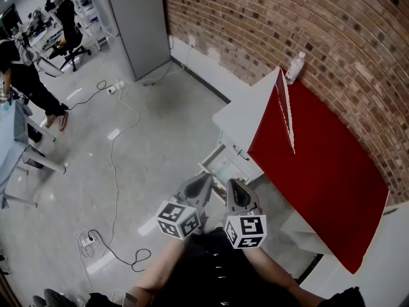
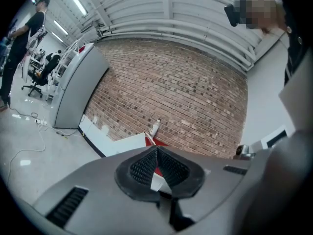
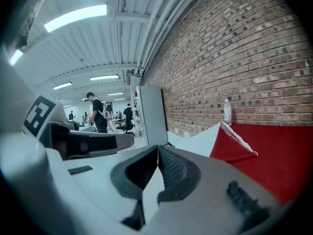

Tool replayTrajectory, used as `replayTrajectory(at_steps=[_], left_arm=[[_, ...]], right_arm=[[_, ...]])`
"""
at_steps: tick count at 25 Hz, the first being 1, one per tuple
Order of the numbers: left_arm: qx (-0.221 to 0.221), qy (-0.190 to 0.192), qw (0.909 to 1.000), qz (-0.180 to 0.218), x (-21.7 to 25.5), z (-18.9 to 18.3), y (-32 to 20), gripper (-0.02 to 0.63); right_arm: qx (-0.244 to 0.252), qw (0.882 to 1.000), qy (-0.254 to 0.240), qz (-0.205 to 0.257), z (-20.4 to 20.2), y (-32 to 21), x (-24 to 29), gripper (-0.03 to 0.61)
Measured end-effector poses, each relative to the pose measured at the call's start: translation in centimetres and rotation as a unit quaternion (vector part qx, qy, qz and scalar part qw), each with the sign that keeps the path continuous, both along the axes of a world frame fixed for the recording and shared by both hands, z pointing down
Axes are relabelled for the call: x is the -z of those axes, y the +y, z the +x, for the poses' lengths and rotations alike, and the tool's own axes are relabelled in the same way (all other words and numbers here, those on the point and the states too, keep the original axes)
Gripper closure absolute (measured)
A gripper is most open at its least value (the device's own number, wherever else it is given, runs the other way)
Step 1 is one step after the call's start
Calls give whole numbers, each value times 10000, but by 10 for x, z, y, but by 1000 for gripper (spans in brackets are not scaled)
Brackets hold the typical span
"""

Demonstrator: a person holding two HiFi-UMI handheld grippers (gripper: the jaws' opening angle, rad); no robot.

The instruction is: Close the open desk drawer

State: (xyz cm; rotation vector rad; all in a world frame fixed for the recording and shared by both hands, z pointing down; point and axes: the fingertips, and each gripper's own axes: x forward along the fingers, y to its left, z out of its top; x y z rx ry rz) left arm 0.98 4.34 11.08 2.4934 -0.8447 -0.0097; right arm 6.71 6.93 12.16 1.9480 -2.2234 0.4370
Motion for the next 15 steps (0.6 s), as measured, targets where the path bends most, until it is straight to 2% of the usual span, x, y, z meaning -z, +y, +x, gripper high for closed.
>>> replayTrajectory(at_steps=[4, 11, 15], left_arm=[[35, 26, 9995, -323, -13, 0, -6, 603], [123, -64, 9980, -613, -39, -2, -21, 603], [250, 143, 9951, -948, -60, -7, -37, 603]], right_arm=[[-37, 10000, 9, -54, 5, -2, -6, 566], [-92, 9999, 24, -84, 17, -15, -20, 566], [85, 9997, 205, -40, 20, -31, -30, 566]])
